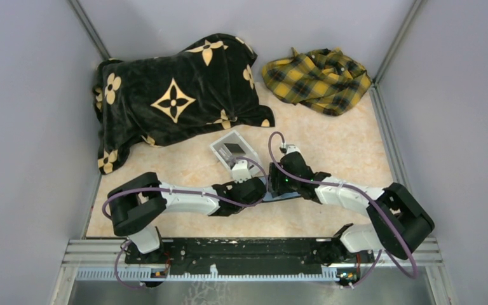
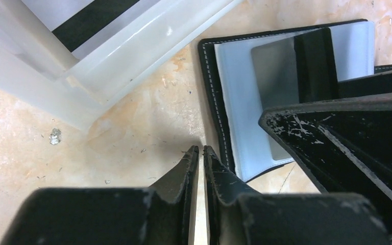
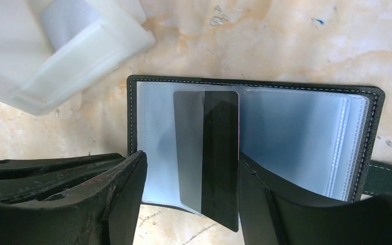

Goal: Put the credit cards into the card holder
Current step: Insert the credit card into the card holder.

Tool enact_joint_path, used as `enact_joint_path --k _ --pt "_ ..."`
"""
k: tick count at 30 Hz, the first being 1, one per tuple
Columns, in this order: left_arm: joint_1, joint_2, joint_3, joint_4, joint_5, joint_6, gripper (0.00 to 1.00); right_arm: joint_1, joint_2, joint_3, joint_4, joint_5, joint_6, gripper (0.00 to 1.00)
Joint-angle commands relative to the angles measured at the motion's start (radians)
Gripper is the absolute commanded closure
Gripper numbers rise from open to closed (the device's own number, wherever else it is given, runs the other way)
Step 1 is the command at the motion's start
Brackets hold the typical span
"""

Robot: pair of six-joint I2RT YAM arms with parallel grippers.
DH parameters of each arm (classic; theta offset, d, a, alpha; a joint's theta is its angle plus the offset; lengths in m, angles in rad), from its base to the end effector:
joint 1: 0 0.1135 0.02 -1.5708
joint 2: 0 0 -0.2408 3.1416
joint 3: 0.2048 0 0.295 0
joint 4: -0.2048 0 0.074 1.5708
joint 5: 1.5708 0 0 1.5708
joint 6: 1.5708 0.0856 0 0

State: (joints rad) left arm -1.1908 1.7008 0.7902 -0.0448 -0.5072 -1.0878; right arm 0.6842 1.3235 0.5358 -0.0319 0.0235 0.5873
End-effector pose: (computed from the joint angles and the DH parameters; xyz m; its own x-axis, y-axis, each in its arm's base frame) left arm 0.1728 -0.3204 0.0394 -0.7675 -0.1656 -0.6194 0.0605 0.9431 -0.3270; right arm 0.2463 0.1983 0.0680 -0.8147 0.0504 -0.5777 -0.2018 0.9093 0.3639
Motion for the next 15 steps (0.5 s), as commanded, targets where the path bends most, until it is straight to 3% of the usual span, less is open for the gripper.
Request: enact_joint_path --k 1,15 --pt "-0.005 0.117 -0.096 -0.237 0.167 0.008 0.84 -0.005 -0.057 -0.022 -0.08 0.073 0.005 0.38" --pt "-0.005 0.126 -0.091 -0.227 0.173 0.008 0.84 -0.008 -0.087 -0.03 -0.116 0.215 0.053 0.39"
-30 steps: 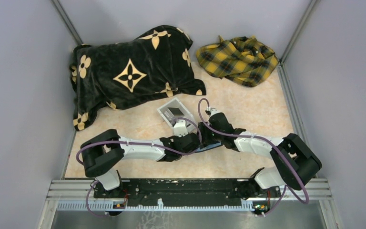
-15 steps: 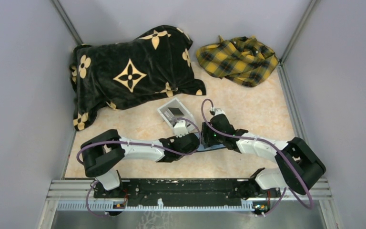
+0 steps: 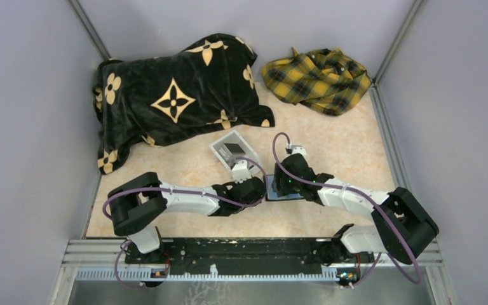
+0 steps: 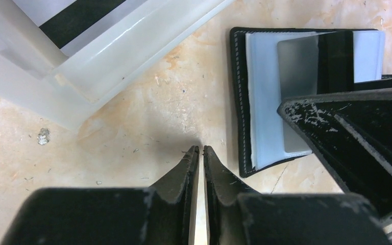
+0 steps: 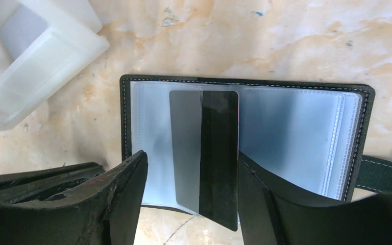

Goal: Put the credit cards into the card holder
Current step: Insert the credit card into the card holder.

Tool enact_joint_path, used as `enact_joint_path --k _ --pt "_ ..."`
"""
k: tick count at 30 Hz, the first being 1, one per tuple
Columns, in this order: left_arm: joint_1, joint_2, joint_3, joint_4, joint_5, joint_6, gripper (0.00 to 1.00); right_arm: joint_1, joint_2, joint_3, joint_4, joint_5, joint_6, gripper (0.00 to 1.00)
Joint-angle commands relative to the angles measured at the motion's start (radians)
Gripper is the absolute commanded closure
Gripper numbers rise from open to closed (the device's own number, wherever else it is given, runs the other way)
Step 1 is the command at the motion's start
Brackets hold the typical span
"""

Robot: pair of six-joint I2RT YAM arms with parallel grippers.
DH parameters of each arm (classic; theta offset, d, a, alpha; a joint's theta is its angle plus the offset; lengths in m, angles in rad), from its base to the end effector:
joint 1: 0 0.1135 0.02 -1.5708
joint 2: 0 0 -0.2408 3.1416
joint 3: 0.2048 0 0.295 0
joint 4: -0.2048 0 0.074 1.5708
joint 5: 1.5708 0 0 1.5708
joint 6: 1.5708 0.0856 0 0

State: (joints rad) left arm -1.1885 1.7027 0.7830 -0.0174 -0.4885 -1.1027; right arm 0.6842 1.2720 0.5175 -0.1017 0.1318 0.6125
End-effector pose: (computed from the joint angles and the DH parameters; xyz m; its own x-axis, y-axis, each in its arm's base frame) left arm 0.1727 -0.3218 0.0383 -0.7743 -0.1867 -0.6047 0.0546 0.9322 -0.3578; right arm 0.2433 0.1839 0.0695 -0.8008 0.0823 -0.5933 -0.1215 0.9476 0.2955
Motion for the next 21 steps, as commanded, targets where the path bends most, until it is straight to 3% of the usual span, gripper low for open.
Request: enact_joint_path --k 1,7,11,21 --pt "-0.008 0.125 -0.081 -0.254 0.154 0.023 0.84 -0.01 -0.043 -0.015 -0.041 0.113 0.031 0.39" --pt "-0.008 0.126 -0.079 -0.247 0.154 0.027 0.85 -0.019 -0.123 -0.012 -0.036 0.151 0.048 0.4" --pt "-0.008 0.135 -0.067 -0.25 0.154 0.034 0.85 -0.021 -0.092 0.042 -0.104 0.198 0.032 0.41" --pt "-0.008 0.144 -0.054 -0.25 0.153 0.041 0.85 -0.035 -0.076 0.005 -0.066 0.159 0.039 0.45"
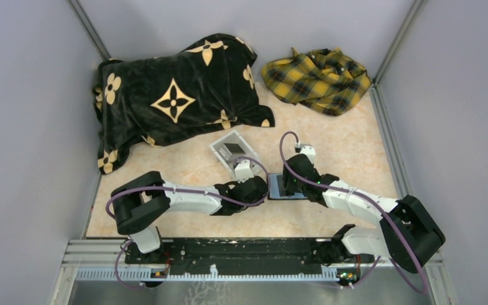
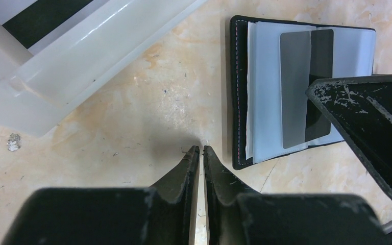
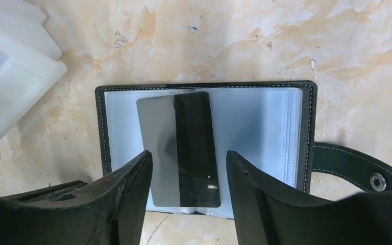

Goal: Put the credit cards into the card holder
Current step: Insert the credit card into the card holder.

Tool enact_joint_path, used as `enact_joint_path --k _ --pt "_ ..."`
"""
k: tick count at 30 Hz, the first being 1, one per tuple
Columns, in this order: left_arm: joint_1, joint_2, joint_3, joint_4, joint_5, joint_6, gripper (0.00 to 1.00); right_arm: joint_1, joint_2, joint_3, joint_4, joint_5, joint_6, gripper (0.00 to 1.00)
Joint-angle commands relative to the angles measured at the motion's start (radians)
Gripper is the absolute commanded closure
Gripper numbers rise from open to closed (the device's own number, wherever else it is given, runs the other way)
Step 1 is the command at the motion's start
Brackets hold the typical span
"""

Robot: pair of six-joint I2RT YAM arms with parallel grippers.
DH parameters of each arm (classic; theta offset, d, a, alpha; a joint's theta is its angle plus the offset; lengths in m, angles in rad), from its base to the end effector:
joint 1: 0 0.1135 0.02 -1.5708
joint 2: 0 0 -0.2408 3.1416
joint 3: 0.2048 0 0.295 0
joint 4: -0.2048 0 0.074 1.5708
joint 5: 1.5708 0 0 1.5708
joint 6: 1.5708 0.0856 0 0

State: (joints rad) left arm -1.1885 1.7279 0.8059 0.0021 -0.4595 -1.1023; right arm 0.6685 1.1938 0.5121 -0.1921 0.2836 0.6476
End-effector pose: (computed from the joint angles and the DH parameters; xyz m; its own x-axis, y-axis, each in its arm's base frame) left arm 0.1737 -0.3304 0.0375 -0.7865 -0.1875 -0.5884 0.0654 0.9221 -0.3813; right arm 0.2453 0.1632 0.0822 -0.7538 0.1427 -0.6414 0.0009 0.9764 0.2161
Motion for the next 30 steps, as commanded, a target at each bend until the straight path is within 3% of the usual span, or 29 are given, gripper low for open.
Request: enact_joint_path --k 1,7,30 --pt "-0.008 0.12 -0.073 -0.27 0.123 0.042 0.85 -0.023 0.003 0.005 0.032 0.002 0.005 0.47" --pt "-0.008 0.13 -0.06 -0.273 0.121 0.049 0.85 -0.042 0.014 -0.019 0.071 -0.034 0.016 0.6" --pt "-0.006 0.173 -0.025 -0.247 0.133 0.08 0.85 -0.052 -0.009 -0.066 0.138 -0.149 0.068 0.62"
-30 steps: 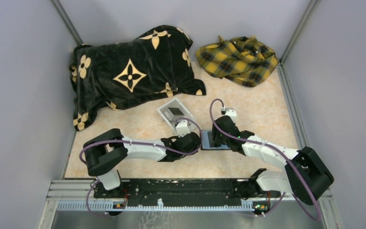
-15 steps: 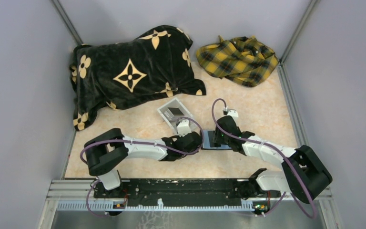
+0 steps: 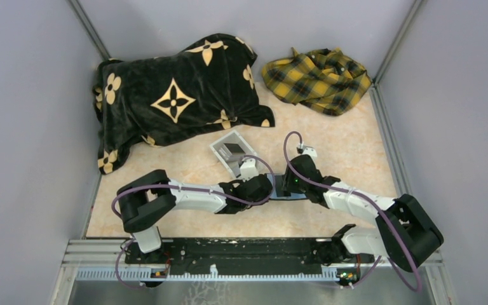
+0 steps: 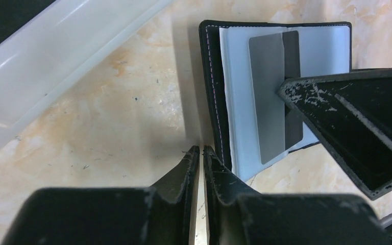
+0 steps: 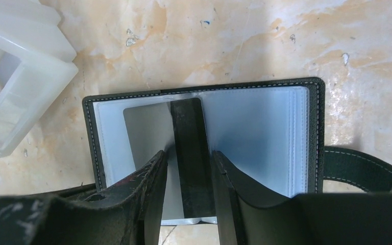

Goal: Put the credit cards into the card holder
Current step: Insert the credit card into the card holder.

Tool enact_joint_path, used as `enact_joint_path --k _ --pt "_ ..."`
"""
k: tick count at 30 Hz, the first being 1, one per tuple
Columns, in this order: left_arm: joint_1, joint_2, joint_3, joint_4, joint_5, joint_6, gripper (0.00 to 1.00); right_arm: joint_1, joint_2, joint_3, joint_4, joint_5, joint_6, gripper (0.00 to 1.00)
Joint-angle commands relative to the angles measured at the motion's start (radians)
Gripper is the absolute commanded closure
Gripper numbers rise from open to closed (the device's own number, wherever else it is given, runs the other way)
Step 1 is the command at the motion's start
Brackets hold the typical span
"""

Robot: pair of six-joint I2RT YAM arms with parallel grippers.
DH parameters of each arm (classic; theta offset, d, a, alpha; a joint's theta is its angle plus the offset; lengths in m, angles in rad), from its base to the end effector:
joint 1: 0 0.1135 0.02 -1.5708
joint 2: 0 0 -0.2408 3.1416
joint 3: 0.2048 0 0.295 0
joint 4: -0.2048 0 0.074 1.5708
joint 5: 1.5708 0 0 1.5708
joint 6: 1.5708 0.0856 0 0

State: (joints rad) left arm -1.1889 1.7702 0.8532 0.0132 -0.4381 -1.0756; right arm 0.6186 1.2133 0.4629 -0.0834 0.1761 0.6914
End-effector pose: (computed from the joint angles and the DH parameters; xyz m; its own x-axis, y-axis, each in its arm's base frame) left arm 0.1771 -0.3435 0.0377 -0.7925 -0.1647 -0.5872 0.0952 0.9176 -0.3859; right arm 0.2484 0.1584 0.0688 -0.7676 0.2242 -0.6004 0.0187 0.9443 0.3286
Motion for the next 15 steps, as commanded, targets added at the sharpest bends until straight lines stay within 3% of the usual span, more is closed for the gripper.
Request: enact_joint_path --k 1,15 --pt "-0.007 0.132 -0.071 -0.259 0.113 0.054 0.85 0.001 -0.03 -0.016 0.031 -0.044 0.027 0.62" --pt "-0.007 0.147 -0.087 -0.249 0.127 0.054 0.85 0.029 -0.026 -0.002 0.058 -0.08 0.055 0.62"
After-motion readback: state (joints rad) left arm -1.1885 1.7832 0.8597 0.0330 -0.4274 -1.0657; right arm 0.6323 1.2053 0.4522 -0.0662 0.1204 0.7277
